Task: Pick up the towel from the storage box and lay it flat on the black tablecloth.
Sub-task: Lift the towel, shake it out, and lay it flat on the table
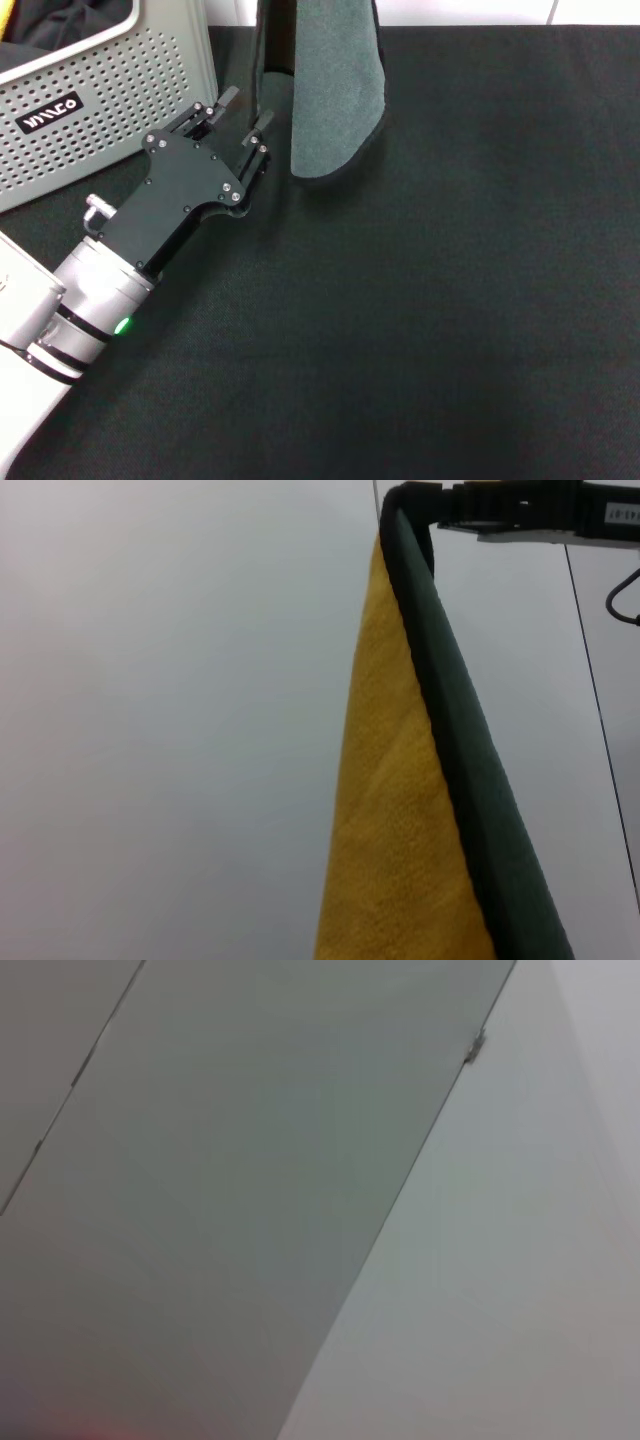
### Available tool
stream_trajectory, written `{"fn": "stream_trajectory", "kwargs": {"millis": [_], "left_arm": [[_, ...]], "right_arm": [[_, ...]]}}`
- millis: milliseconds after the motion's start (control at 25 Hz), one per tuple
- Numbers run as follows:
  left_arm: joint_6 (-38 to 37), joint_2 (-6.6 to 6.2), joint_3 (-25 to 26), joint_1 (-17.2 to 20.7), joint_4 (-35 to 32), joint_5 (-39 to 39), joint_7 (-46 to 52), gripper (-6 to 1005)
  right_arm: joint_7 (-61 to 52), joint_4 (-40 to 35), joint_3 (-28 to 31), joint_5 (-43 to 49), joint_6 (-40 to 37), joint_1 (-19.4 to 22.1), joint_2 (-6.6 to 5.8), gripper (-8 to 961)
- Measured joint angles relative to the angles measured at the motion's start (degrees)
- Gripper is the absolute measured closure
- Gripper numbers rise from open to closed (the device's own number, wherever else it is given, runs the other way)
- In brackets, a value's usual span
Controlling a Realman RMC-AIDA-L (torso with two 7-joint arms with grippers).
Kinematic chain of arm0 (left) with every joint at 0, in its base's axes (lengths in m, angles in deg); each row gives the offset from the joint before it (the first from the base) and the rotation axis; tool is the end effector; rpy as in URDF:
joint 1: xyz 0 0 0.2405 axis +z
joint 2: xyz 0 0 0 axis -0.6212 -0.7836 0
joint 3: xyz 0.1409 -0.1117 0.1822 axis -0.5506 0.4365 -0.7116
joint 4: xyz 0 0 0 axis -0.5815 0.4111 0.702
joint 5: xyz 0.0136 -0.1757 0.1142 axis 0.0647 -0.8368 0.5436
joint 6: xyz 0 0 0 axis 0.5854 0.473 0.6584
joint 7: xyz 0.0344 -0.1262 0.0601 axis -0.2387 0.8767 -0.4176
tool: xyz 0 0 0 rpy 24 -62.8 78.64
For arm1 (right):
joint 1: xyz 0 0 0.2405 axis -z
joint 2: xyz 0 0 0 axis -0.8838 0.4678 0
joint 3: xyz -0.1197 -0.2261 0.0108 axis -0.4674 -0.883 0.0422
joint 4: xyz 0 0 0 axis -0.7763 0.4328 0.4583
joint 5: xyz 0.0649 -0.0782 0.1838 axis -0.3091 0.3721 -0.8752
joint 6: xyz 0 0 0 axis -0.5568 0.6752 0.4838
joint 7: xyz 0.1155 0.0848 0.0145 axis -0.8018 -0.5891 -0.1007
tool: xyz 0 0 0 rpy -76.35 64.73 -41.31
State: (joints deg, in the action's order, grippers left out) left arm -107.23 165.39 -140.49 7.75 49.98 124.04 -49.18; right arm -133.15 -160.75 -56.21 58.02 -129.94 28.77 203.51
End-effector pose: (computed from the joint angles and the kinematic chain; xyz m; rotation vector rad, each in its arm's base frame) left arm -0.2649 0.2781 -0.0536 -1.9385 -0.2287 -1.0333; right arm 0.0011 0.3828 0.0640 -2.2509 -0.3939 0.9451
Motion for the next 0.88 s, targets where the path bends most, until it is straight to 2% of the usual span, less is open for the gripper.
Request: {"fn": "stream_trajectory", "kwargs": {"millis": [360,640,880], "left_arm": [[-1.03,0.00,0.00,0.30,0.01,0.00,0.31,726],[-2.23,0.00,-0.01,0.44,0.00,-0.02,0.42,724],[-2.26,0.00,-0.02,0.53,-0.13,0.46,0.07,786]], "right_arm": [[0.12,0.00,0.03,0.00,0.09,0.21,0.00,920],[0.29,0.50,0.64,0.00,0.26,0.12,-0.01,919],[0.31,0.47,0.64,0.00,0.26,0.11,-0.01,917]]}}
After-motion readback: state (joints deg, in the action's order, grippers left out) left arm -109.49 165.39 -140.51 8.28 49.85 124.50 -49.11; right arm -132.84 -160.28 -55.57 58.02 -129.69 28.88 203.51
